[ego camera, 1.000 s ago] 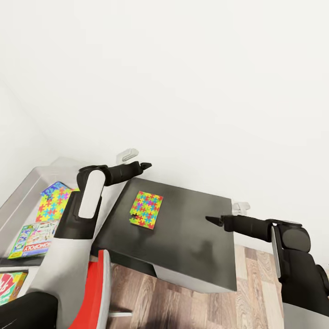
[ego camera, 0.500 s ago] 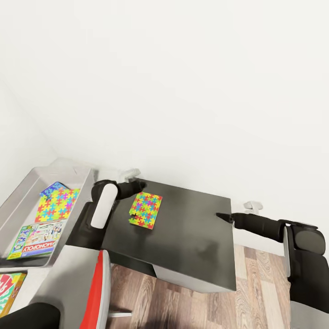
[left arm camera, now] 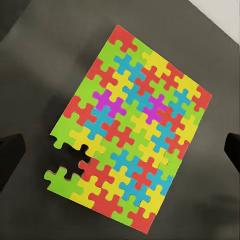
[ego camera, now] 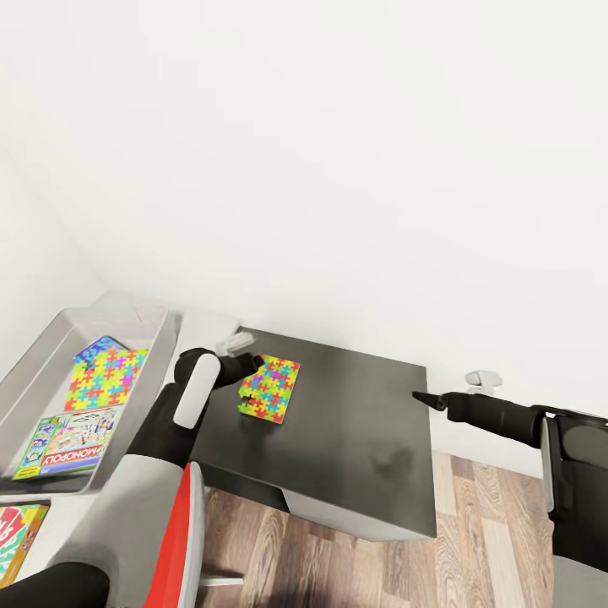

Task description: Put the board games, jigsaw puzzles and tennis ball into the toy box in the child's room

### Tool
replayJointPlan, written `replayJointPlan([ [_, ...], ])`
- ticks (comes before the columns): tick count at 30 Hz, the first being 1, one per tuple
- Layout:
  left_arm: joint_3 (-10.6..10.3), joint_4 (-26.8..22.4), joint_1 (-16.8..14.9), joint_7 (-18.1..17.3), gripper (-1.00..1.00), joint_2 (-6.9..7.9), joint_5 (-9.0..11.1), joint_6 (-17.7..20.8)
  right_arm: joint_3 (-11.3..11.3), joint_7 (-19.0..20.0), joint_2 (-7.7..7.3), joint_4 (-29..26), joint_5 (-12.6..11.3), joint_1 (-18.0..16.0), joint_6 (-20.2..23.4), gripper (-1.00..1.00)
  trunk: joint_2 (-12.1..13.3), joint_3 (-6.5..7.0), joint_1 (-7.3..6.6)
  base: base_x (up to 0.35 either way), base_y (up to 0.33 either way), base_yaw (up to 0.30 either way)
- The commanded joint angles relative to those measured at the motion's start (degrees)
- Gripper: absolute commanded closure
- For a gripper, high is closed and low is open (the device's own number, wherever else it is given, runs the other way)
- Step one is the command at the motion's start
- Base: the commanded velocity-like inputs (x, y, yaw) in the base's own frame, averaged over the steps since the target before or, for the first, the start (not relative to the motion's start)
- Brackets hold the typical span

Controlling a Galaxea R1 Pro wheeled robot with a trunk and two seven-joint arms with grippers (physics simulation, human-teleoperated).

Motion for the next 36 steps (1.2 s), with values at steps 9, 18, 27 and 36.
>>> replayJointPlan([
  [9, 0.63, 1.90, -0.06, -2.59, -1.00, 1.35, 0.92, -0.46, -0.14, 0.62, -0.26, -0.05, 0.49, 0.01, 0.32, -1.00, -0.10, -0.09, 0.03, 0.000, 0.000, 0.000],
  [18, 0.72, 2.34, -0.34, -5.25, -1.00, 1.65, 0.89, -0.54, -0.16, 0.63, -0.34, -0.05, 0.48, 0.08, 0.32, -1.00, -0.10, -0.09, 0.03, 0.000, 0.000, 0.000],
  [27, 0.80, 2.44, -1.13, -5.95, -1.00, 1.78, 0.74, -0.55, -0.16, 0.65, -0.36, -0.05, 0.48, 0.12, 0.32, -1.00, -0.10, -0.09, 0.03, 0.000, 0.000, 0.000],
  [36, 0.83, 4.38, -4.22, -8.01, -1.00, 2.35, 0.60, -0.51, -0.19, 0.65, -0.08, -0.06, 0.48, 0.24, 0.32, -1.00, -0.10, -0.09, 0.03, 0.000, 0.000, 0.000],
])
